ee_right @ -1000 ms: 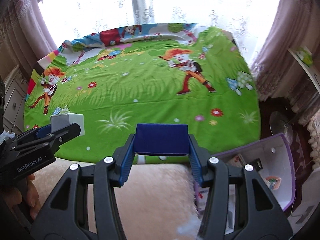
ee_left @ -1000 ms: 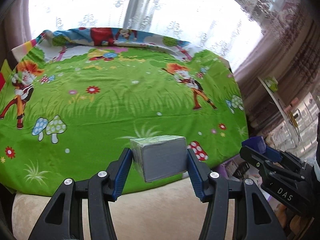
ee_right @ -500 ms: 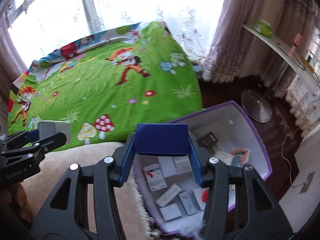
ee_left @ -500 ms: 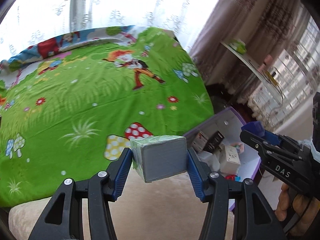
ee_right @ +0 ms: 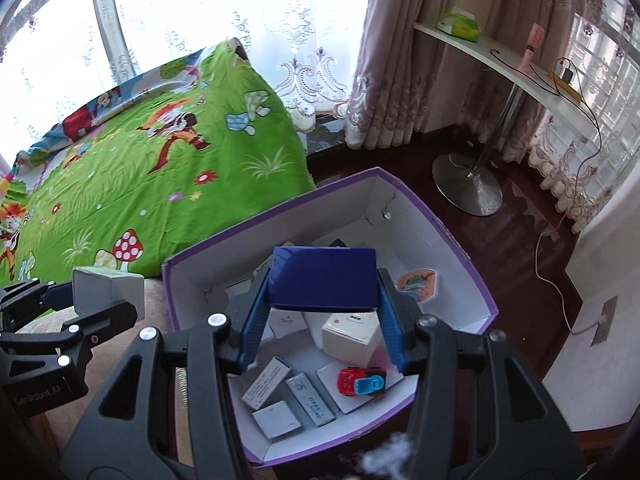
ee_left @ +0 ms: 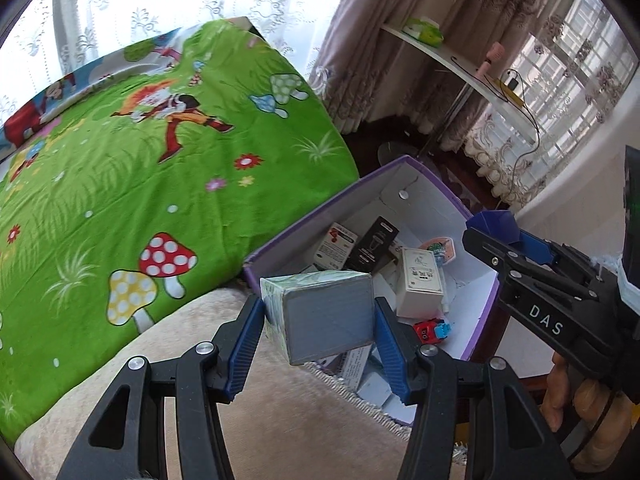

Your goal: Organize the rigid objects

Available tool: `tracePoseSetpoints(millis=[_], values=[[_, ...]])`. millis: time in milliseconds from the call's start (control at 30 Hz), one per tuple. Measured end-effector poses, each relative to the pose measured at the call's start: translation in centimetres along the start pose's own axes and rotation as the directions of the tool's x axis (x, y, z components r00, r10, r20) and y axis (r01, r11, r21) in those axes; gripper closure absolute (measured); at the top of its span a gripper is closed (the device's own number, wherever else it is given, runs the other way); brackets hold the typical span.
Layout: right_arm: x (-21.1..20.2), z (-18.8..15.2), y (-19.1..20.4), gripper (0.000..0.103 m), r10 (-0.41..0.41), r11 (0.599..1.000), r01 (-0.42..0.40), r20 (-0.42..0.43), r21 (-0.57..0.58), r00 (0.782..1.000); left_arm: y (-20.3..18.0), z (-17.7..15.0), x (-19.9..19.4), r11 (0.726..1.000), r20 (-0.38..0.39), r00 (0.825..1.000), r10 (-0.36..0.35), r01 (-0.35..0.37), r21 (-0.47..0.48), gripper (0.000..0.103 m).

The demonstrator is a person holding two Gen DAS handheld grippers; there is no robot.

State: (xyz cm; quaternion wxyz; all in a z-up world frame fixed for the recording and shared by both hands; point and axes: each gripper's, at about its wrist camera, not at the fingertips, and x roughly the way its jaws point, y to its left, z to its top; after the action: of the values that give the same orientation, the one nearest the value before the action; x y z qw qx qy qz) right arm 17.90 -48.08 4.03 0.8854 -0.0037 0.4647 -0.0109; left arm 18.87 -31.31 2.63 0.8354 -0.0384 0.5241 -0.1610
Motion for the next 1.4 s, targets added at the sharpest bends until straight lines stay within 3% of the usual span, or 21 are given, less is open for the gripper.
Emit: tracePoseSetpoints(millis=[300,400,533,833,1167,1400], values=[[0.8,-0.3,-1.9,0.049,-0.025,0.999,0.025,-0.001,0.042,1.000,-1.7,0.9,2.0,0.998,-0.034,0.998,-0.062,0.062,-0.010,0.045],[0.8,-0.2,-2.3,0.042,-0.027,0.998,0.027,-0.004,0.056,1.000,-1.8,1.0,2.5,0.997,-0.042,0.996,-0.078,0.077,-0.027,0.034],[0.5,-0.3,-2.1,0.034,-0.033,0.998,0.033,0.001,0.051,0.999,-1.1,0.9,2.4,0.994,-0.049,0.995,-0.090,0.087,-0.059,0.032],[-1.3,-2.2,-0.1,0.032,-0.028,1.000,0.027,-0.020,-0.007,0.999,1.1,-3.4,0.3,0.972,-0.096,0.983,-0.155,0.135,-0.191,0.031],[-1.7,-3.4,-0.2,0.031,-0.024,1.000,0.024,-0.035,0.011,0.999,0.3,-4.4,0.3,0.985,-0.104,0.988,-0.117,0.102,-0.140,0.026],[-1.6,-3.2,-0.3,0.031,-0.027,1.000,0.027,-0.041,0.009,0.999,0.3,-4.3,0.7,0.981,-0.096,0.984,-0.150,0.136,-0.138,0.018]])
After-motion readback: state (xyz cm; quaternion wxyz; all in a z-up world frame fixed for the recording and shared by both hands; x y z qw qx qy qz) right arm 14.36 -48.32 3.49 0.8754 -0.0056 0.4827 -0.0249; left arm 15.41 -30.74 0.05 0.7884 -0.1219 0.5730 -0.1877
